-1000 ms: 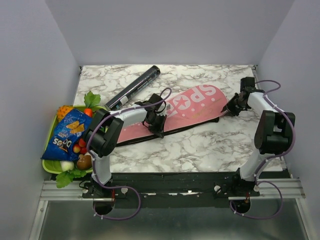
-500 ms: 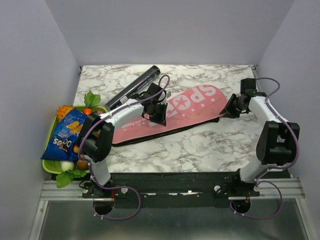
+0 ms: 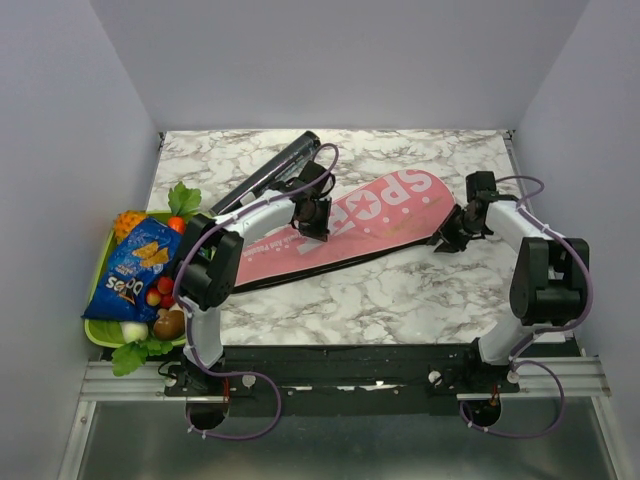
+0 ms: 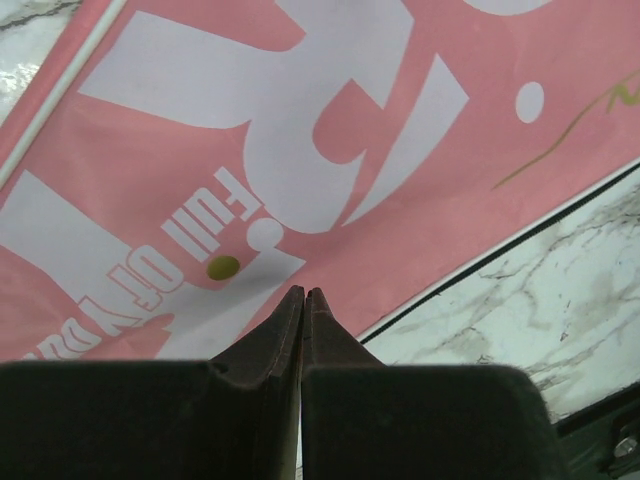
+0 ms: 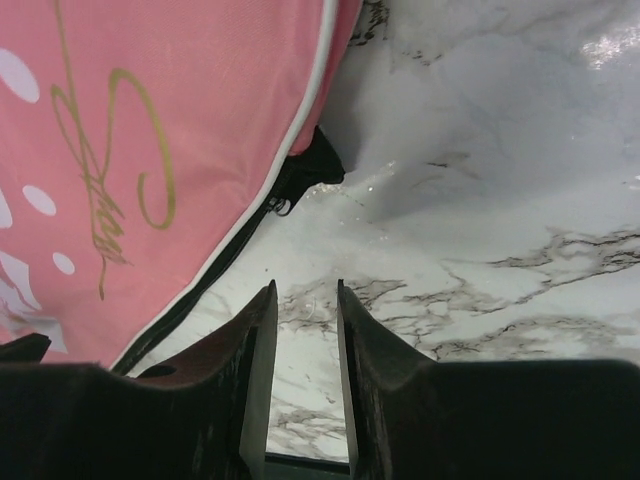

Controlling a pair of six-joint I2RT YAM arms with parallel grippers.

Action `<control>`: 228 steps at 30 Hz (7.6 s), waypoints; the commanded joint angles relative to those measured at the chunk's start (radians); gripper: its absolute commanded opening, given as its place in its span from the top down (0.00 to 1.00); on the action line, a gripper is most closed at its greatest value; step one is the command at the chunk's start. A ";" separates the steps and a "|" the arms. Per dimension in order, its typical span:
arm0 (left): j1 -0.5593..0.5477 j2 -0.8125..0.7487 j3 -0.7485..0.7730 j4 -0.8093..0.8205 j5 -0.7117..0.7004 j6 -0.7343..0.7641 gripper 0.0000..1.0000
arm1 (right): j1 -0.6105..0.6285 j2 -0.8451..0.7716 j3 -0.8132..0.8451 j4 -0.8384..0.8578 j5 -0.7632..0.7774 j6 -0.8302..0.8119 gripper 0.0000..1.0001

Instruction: Pack up the badminton gear

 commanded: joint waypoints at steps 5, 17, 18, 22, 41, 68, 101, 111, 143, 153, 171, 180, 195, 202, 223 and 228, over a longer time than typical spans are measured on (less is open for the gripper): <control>0.009 0.026 0.032 0.015 -0.064 -0.025 0.90 | 0.003 0.063 0.009 0.011 0.111 0.144 0.62; 0.016 0.048 0.024 0.018 -0.033 -0.010 0.90 | 0.003 0.058 0.020 0.042 0.185 0.235 0.63; 0.016 0.051 0.027 0.018 -0.027 -0.010 0.90 | 0.003 0.060 0.022 0.042 0.185 0.242 0.63; 0.016 0.054 0.029 0.017 -0.015 -0.007 0.90 | 0.003 0.081 0.046 0.048 0.178 0.264 0.63; 0.019 0.069 0.025 0.014 0.008 -0.002 0.91 | 0.003 0.166 0.109 0.043 0.198 0.313 0.65; 0.022 0.058 -0.022 0.055 0.045 -0.023 0.91 | 0.031 0.359 0.359 -0.122 0.218 0.502 0.68; 0.019 0.057 -0.191 0.173 0.083 -0.074 1.00 | 0.086 0.499 0.586 -0.187 0.212 0.787 0.99; 0.020 0.074 -0.157 0.158 0.089 -0.060 1.00 | 0.160 0.468 0.618 -0.189 0.201 0.671 0.99; 0.020 0.029 -0.189 0.169 0.069 -0.019 1.00 | 0.172 0.327 0.608 -0.106 0.246 -0.340 0.54; 0.017 0.020 -0.214 0.172 0.060 -0.010 1.00 | 0.172 0.250 0.384 0.040 0.195 -0.665 0.57; 0.006 0.023 -0.214 0.170 0.060 0.000 1.00 | 0.217 0.506 0.675 -0.093 0.105 -0.807 0.55; 0.006 0.032 -0.214 0.172 0.068 0.001 1.00 | 0.247 0.502 0.638 -0.103 0.158 -0.847 0.54; 0.006 0.029 -0.228 0.175 0.071 0.001 1.00 | 0.249 0.422 0.563 -0.078 0.198 -0.900 0.54; 0.006 0.022 -0.234 0.173 0.065 0.004 1.00 | 0.246 0.492 0.623 -0.083 0.204 -0.893 0.54; 0.006 0.022 -0.246 0.175 0.065 0.004 1.00 | 0.226 0.600 0.785 -0.153 0.131 -0.906 0.75; 0.006 0.022 -0.248 0.175 0.066 0.004 1.00 | 0.221 0.609 0.798 -0.165 0.112 -0.916 0.87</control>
